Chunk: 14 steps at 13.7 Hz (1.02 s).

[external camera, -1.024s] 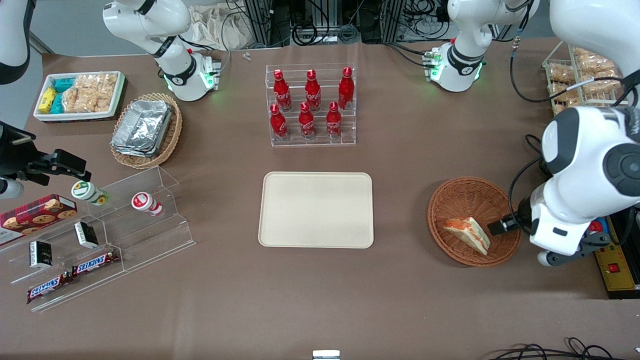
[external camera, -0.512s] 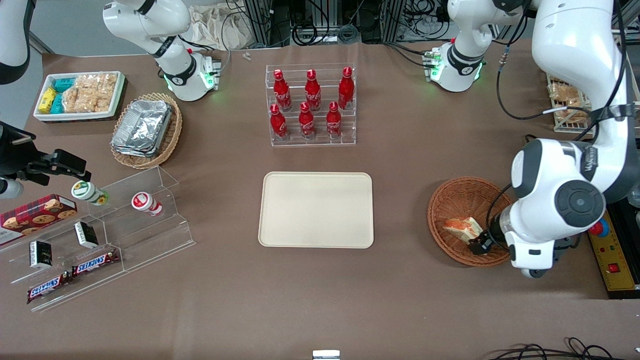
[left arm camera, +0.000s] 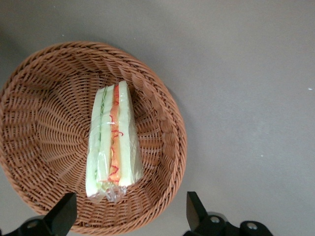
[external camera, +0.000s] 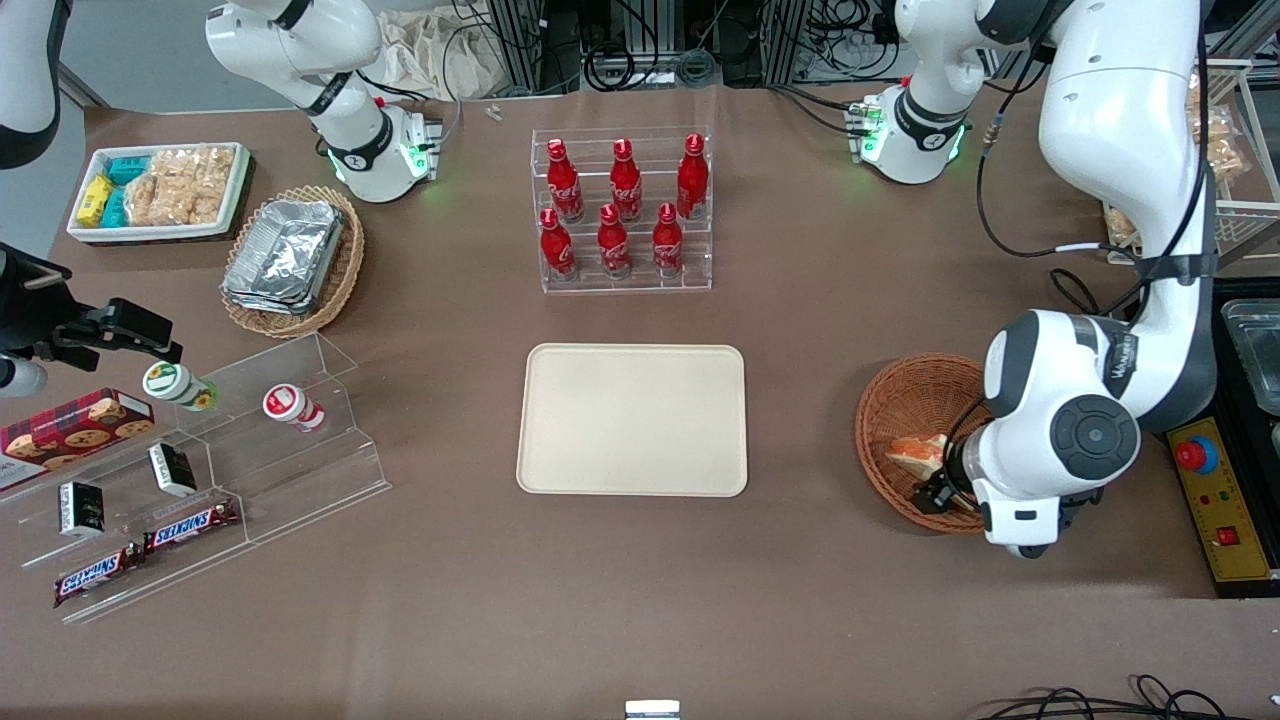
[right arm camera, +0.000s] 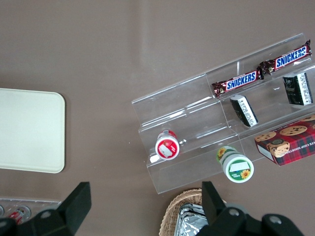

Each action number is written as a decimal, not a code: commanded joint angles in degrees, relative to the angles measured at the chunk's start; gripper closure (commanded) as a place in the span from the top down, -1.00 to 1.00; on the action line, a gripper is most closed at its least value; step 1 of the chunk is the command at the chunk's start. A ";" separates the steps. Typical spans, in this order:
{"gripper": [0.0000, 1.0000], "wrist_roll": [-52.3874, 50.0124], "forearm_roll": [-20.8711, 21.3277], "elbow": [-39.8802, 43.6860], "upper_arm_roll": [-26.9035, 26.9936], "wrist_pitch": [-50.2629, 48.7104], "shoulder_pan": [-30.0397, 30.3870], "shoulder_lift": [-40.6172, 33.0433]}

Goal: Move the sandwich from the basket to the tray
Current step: 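Lower the open left gripper onto the sandwich and close on it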

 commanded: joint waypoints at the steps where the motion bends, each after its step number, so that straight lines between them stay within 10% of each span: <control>1: 0.99 -0.73 0.64 -3.34 0.27 2.15 0.15 -1.41; 14: 0.98 -0.02 3.10 -12.21 1.41 9.62 0.42 -2.11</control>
